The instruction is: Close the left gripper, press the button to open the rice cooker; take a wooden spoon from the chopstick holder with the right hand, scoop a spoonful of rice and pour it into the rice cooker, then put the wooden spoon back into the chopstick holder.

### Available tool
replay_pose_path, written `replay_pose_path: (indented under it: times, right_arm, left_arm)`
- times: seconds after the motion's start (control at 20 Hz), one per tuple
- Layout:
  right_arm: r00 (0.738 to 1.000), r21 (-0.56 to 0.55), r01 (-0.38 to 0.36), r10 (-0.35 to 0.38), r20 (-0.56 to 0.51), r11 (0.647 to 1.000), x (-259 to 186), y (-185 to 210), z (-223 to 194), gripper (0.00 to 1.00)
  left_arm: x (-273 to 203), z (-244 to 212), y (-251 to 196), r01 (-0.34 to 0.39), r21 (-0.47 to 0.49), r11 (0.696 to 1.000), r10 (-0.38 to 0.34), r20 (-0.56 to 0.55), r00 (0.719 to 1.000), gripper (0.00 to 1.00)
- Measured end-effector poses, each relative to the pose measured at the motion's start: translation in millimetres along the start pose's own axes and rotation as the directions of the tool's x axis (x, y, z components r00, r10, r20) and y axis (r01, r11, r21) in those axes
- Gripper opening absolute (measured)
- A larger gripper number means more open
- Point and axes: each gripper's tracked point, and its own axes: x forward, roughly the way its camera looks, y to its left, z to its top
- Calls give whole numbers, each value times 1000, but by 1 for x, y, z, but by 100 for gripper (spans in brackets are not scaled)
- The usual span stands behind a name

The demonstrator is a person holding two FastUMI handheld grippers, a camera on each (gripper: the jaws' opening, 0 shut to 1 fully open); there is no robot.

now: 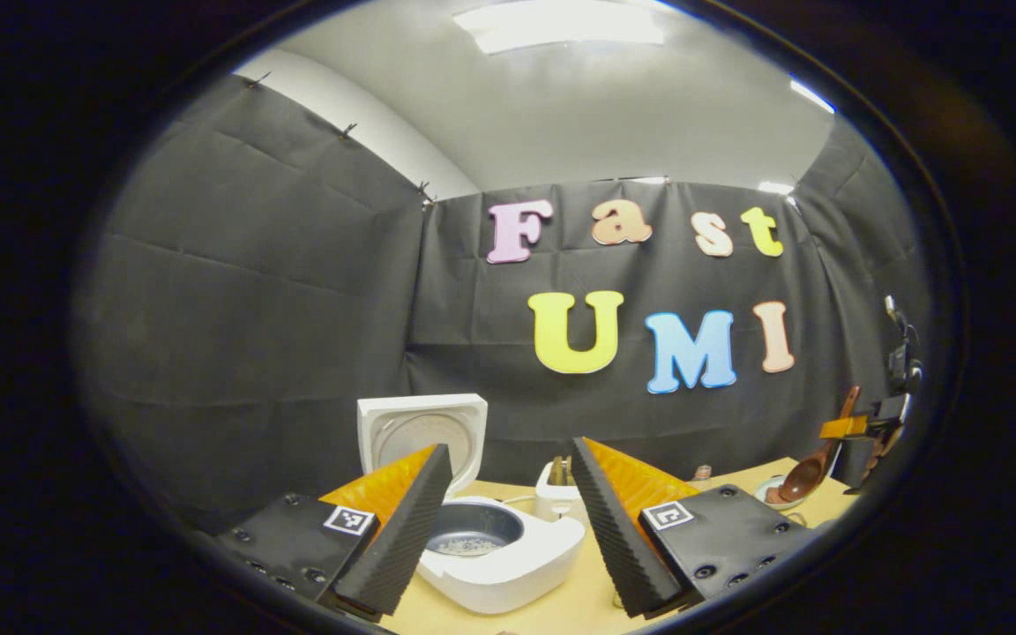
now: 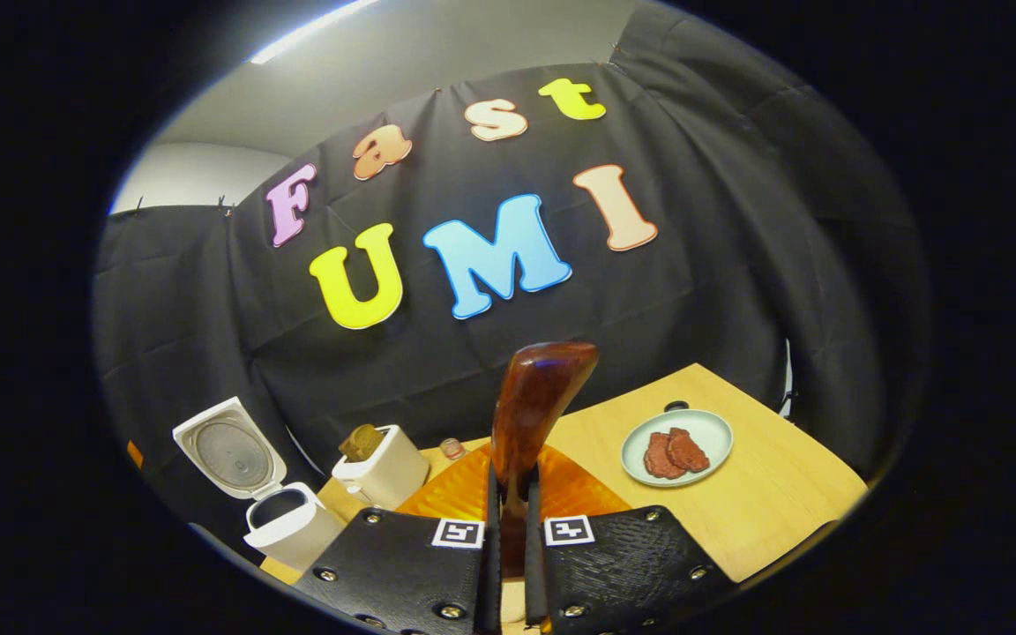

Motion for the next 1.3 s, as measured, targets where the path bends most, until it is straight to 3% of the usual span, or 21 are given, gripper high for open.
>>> replay_pose_path:
  times: [0.55, 0.85, 1.05, 1.15, 1.2, 1.25, 1.3]
  right_arm:
    - [981, -9, 122, -122, -151, 992, 10, -73, -85, 11]
    - [964, 27, 126, -116, -239, 992, 12, -77, -122, 13]
    - [963, 28, 105, -95, -252, 994, 7, -71, -125, 16]
    - [972, 21, 90, -83, -222, 996, 1, -66, -116, 40]
    - [973, -7, 103, -102, -209, 995, -2, -69, -112, 66]
    - [974, -34, 114, -118, -192, 993, -7, -72, -108, 79]
    - [976, -64, 128, -137, -171, 990, -9, -74, -100, 100]
  left_arm:
    - [-13, 10, -32, 25, 58, 998, -24, -14, 1000, 95]
    - [-20, 14, -32, 14, 72, 997, -14, -2, 1000, 95]
    - [-21, 8, -23, -8, 55, 998, 8, -10, 1000, 94]
    - [-19, 8, -17, -18, 53, 998, 19, -8, 1000, 95]
    - [-16, 7, -14, -24, 52, 998, 24, -8, 1000, 95]
    - [-15, 7, -12, -27, 48, 998, 28, -10, 1000, 95]
    - [-12, 5, -10, -31, 45, 999, 31, -14, 999, 94]
